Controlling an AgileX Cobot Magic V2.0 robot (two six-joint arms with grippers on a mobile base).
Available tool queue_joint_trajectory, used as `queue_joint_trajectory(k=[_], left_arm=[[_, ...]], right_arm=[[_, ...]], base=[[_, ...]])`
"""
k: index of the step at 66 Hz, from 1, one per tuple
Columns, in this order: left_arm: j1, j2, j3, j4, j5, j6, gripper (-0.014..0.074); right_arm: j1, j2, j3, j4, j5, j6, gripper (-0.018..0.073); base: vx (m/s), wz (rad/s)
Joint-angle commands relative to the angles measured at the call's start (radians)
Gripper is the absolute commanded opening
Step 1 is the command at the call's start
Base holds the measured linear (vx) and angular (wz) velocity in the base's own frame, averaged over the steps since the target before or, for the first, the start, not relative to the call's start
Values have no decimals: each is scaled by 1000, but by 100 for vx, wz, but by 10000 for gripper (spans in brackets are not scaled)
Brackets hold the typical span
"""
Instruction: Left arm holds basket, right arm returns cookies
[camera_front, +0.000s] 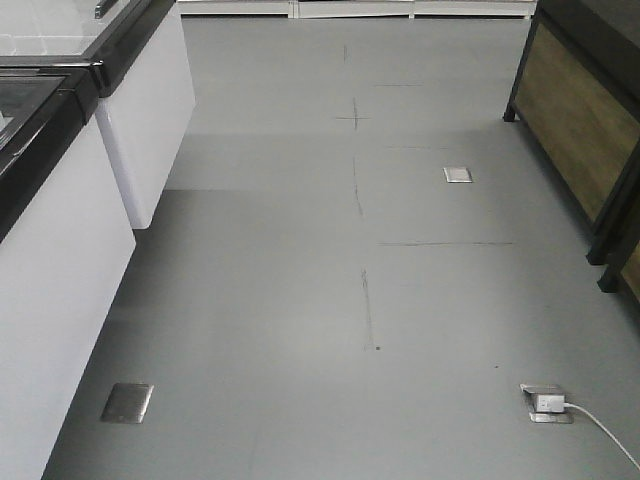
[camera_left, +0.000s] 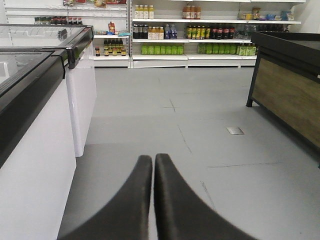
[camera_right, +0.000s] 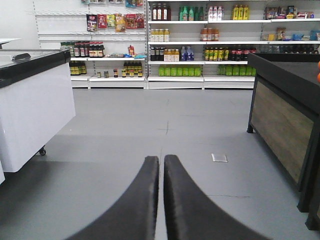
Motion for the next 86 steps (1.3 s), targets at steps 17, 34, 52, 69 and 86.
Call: queue_joint_trajectory(k=[17, 34, 52, 69, 86], left_arm=[[1, -17, -31, -9, -74, -10, -6], [1, -17, -31, -9, -74, -10, -6], [1, -17, -31, -9, -74, -10, -6], [1, -17, -31, -9, -74, -10, -6], [1, -17, -31, -9, -74, -10, -6]], right_arm=[[-6, -13, 17, -3, -72, -7, -6], [-6, -13, 17, -3, -72, -7, -6], [-6, -13, 17, -3, -72, -7, -6], [-6, -13, 17, -3, -72, -7, -6], [-6, -13, 17, -3, -72, -7, -6]], base=[[0, 0], [0, 0], [0, 0], [0, 0], [0, 0]])
